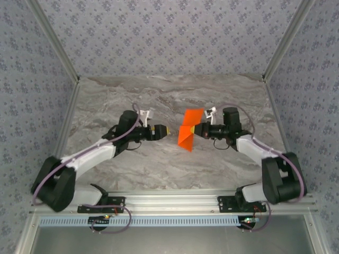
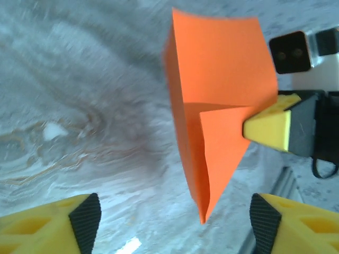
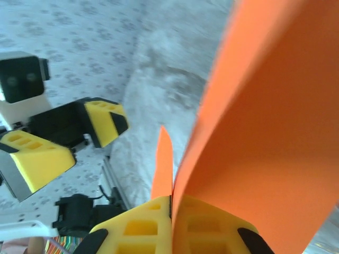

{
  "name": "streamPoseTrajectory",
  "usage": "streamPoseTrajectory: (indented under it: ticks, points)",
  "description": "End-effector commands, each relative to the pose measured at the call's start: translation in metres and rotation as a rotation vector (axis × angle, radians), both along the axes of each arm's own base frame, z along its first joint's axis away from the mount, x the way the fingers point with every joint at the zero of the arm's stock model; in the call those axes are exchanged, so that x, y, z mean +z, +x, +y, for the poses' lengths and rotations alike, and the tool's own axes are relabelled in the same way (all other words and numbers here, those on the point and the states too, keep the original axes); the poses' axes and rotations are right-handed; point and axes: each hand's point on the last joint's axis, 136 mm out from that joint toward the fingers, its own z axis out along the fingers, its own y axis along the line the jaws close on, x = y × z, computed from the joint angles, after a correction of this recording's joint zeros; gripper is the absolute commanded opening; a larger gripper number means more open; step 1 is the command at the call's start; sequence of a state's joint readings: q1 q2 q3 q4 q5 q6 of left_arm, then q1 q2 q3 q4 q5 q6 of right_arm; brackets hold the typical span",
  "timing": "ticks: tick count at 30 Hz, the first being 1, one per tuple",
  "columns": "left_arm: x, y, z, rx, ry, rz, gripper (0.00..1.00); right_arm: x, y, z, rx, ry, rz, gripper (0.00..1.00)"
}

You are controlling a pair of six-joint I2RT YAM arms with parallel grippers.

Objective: Fold a paper plane with a square sheet of paper (fold left side to right side)

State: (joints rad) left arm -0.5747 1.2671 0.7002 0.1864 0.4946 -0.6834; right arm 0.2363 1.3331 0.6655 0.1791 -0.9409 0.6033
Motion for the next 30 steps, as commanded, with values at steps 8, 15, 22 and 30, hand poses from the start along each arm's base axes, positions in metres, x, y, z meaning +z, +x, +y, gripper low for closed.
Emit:
streamPoseTrajectory:
  ticks: [8, 15, 22, 30]
  points:
    - [0.147, -0.048, -0.010, -0.147, -0.394, -0.198, 0.88, 0.160, -0.051, 0.022, 0.173, 0.190, -0.307, 0.09]
    - [0.179, -0.076, -0.034, -0.274, -0.460, -0.262, 0.85, 0.199, -0.081, 0.049, 0.267, 0.239, -0.379, 0.09]
    - [0.194, -0.086, -0.037, -0.295, -0.503, -0.294, 0.45, 0.211, -0.090, 0.052, 0.280, 0.260, -0.404, 0.11]
    - [0.178, -0.079, -0.033, -0.220, -0.388, -0.302, 0.07, 0.183, -0.086, 0.033, 0.176, 0.074, -0.414, 0.44]
